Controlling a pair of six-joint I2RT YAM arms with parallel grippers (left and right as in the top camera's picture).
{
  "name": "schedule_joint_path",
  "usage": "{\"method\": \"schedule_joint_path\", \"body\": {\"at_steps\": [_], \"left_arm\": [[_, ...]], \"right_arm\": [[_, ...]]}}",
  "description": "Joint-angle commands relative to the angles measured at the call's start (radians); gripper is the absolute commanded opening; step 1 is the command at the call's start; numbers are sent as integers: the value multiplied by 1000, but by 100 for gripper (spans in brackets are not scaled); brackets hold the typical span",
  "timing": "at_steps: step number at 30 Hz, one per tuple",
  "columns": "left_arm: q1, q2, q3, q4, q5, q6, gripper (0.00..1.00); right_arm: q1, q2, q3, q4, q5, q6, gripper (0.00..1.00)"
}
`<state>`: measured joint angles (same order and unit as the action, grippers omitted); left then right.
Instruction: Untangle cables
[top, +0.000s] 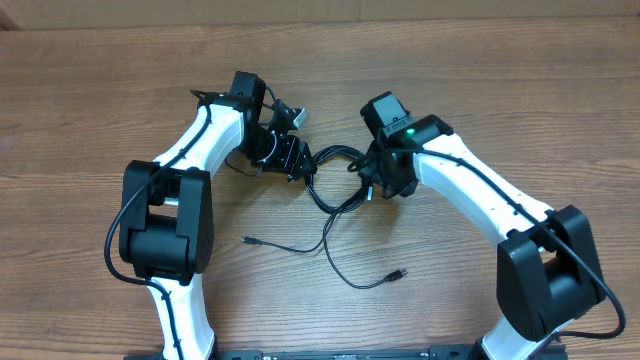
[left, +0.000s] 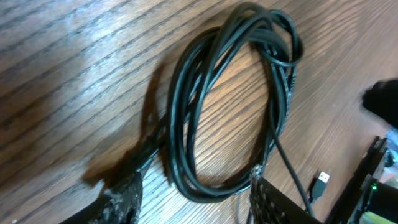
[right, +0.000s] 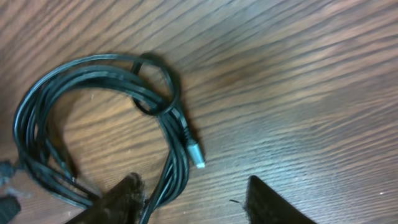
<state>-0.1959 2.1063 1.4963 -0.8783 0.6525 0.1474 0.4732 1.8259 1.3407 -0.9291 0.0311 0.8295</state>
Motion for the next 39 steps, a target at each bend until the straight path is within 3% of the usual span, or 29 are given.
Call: {"method": "schedule_joint_path", "body": {"at_steps": [1, 10, 19, 23, 27, 30, 36, 39], "left_arm": [[1, 16, -1, -4, -24, -16, 57], [-20, 16, -1, -8, 56, 58, 52], [-84, 16, -1, 13, -66, 48, 38], [-119, 16, -1, 28, -164, 4, 38], [-142, 16, -1, 39, -283, -46, 22], [-145, 16, -1, 41, -360, -91, 10], [-145, 16, -1, 40, -471, -125, 13], [-144, 16, -1, 37, -509, -137, 26]], "right_arm": [[-25, 2, 0, 8, 27, -31, 44], [-80, 2, 0, 45, -89, -89, 43], [-156, 50, 0, 96, -255, -177, 31], [-170, 102, 0, 102, -280, -177, 22], [-166, 162, 0, 105, -295, -177, 8], [-153, 200, 0, 111, -374, -177, 5], [-91, 222, 0, 115, -403, -137, 4], [-37, 226, 0, 139, -399, -88, 4]]}}
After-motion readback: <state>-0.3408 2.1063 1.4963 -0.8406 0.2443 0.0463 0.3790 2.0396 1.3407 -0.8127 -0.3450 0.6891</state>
